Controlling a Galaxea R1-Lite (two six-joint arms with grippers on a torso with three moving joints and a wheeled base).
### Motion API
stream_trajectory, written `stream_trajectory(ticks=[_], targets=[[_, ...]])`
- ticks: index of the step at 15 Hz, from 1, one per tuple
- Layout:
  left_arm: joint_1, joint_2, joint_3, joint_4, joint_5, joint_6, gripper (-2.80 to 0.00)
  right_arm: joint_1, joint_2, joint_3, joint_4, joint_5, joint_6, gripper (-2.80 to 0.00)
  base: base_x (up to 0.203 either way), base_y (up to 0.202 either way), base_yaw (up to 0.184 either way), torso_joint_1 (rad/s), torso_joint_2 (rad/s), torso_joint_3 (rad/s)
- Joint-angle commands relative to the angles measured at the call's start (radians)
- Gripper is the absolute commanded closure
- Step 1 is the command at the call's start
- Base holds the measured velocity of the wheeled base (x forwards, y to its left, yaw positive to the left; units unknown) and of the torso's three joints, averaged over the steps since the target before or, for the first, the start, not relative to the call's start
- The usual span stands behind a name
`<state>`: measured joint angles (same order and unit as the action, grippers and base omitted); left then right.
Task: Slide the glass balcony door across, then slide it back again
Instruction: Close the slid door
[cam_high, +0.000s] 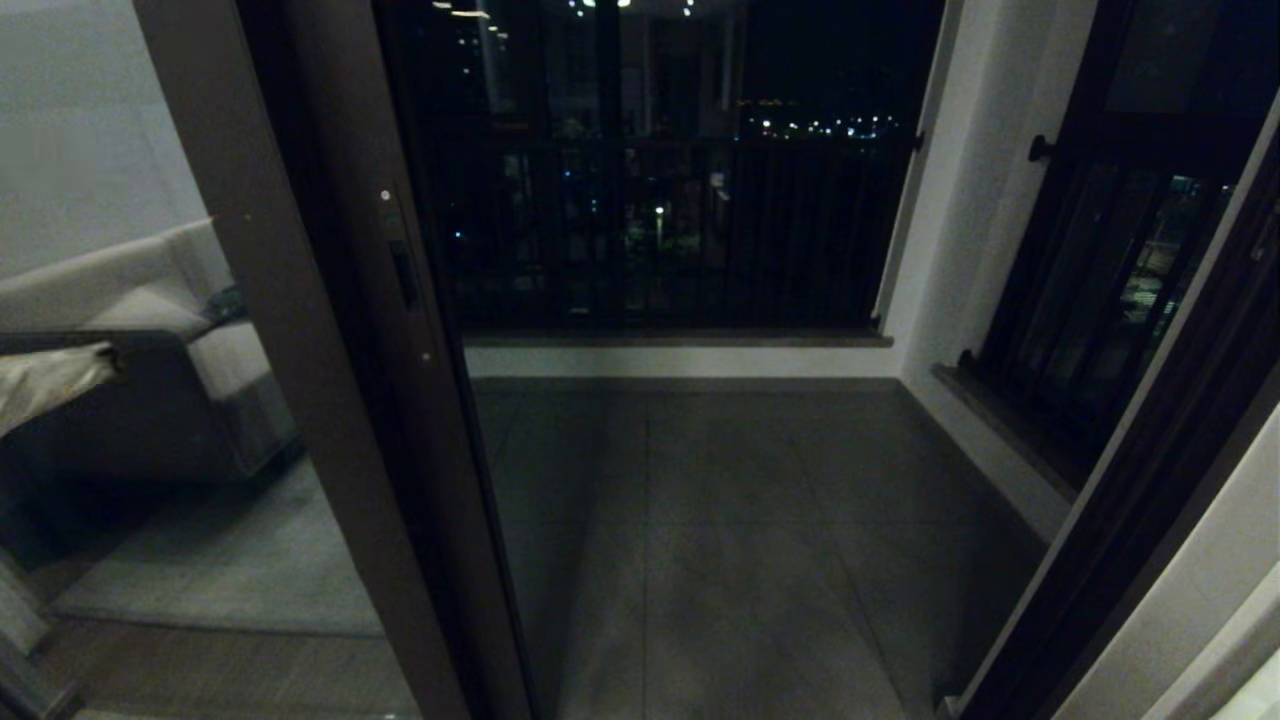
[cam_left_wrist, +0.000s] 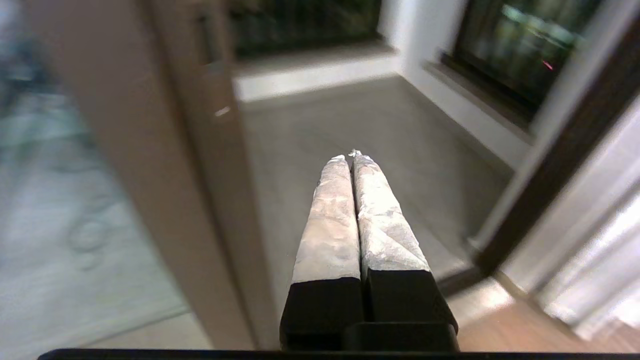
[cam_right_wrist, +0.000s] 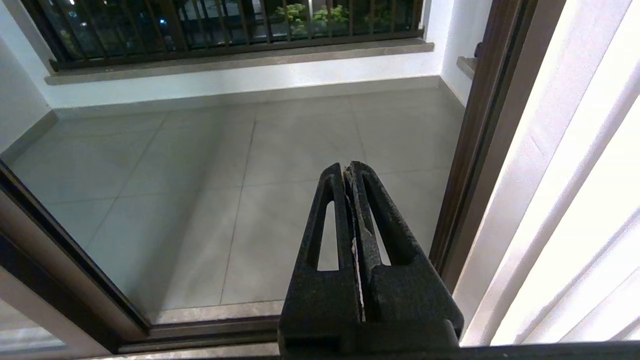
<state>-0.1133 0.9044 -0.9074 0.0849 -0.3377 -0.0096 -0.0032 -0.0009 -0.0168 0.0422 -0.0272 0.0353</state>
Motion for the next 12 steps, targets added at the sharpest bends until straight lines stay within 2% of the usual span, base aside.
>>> stream_trajectory(ticks=[1, 3, 6, 9, 12], targets=[[-0.081, 0.23, -0.156, 0.049, -0.006, -0.014, 0.0, 0.0, 0.001, 0.0, 0.001, 0.0, 0.0, 0.0, 0.0, 0.0, 0.0, 0.0, 0.0, 0.0], [-0.117, 0.36, -0.267, 0.075, -0.007, -0.039, 0.0, 0.0, 0.001, 0.0, 0.001, 0.0, 0.0, 0.0, 0.0, 0.0, 0.0, 0.0, 0.0, 0.0], [-0.131, 0.562, -0.435, 0.092, 0.008, -0.06, 0.0, 0.0, 0.001, 0.0, 0.001, 0.0, 0.0, 0.0, 0.0, 0.0, 0.0, 0.0, 0.0, 0.0], [-0.134, 0.732, -0.608, 0.13, 0.085, -0.108, 0.0, 0.0, 0.001, 0.0, 0.001, 0.0, 0.0, 0.0, 0.0, 0.0, 0.0, 0.0, 0.0, 0.0], [-0.136, 0.829, -0.706, 0.147, 0.167, -0.119, 0.0, 0.0, 0.001, 0.0, 0.001, 0.0, 0.0, 0.0, 0.0, 0.0, 0.0, 0.0, 0.0, 0.0]])
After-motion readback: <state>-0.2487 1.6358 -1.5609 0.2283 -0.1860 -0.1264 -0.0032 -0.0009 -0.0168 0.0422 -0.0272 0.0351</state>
